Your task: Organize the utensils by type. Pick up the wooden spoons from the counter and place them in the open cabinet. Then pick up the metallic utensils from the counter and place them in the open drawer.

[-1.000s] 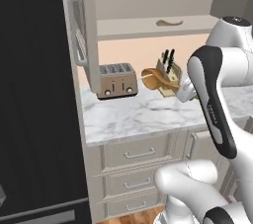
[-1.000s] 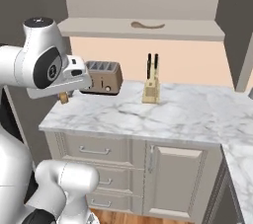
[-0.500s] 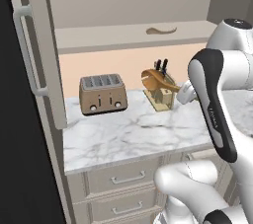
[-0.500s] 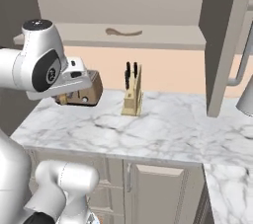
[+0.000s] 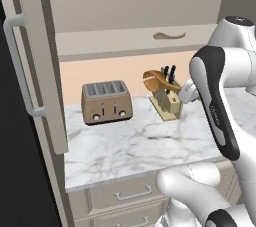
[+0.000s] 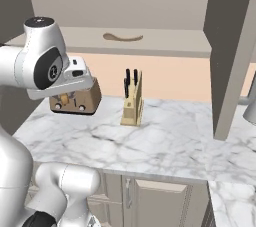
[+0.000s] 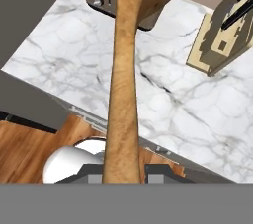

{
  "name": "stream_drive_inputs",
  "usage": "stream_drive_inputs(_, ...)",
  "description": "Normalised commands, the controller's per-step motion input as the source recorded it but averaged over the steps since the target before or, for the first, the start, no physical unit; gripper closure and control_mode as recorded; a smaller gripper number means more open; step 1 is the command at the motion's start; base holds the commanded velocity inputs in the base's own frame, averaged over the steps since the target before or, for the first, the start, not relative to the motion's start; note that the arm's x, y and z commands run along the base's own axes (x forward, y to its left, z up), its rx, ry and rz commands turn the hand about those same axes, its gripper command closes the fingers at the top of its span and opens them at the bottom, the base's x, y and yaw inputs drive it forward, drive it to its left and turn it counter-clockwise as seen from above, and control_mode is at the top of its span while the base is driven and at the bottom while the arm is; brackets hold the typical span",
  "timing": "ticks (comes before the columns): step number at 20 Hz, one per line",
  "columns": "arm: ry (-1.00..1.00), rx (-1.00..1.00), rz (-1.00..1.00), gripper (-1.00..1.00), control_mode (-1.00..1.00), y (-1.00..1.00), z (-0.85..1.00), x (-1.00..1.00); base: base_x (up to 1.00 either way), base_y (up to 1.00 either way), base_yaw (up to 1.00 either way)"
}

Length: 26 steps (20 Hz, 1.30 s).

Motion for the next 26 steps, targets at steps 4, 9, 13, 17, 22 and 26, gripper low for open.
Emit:
stream_drive_inputs(4,0.0,0.0,0.0,1.0,1.0,0.0,0.0,0.0,0.0,0.0,0.0)
stream_drive_inputs(9,0.0,0.0,0.0,1.0,1.0,0.0,0.0,0.0,0.0,0.0,0.0)
stream_drive_inputs(13,0.0,0.0,0.02,1.0,-1.0,0.0,0.0,0.0,0.0,0.0,0.04)
stream_drive_inputs(17,-0.01,0.0,0.12,1.0,-1.0,0.0,0.02,-0.09,0.0,0.0,0.0)
stream_drive_inputs(22,0.0,0.0,0.09,1.0,-1.0,0.0,0.14,-0.21,0.0,0.0,0.0)
stream_drive_inputs(26,0.0,0.0,0.05,1.0,-1.0,0.0,0.24,-0.18,0.0,0.0,0.0)
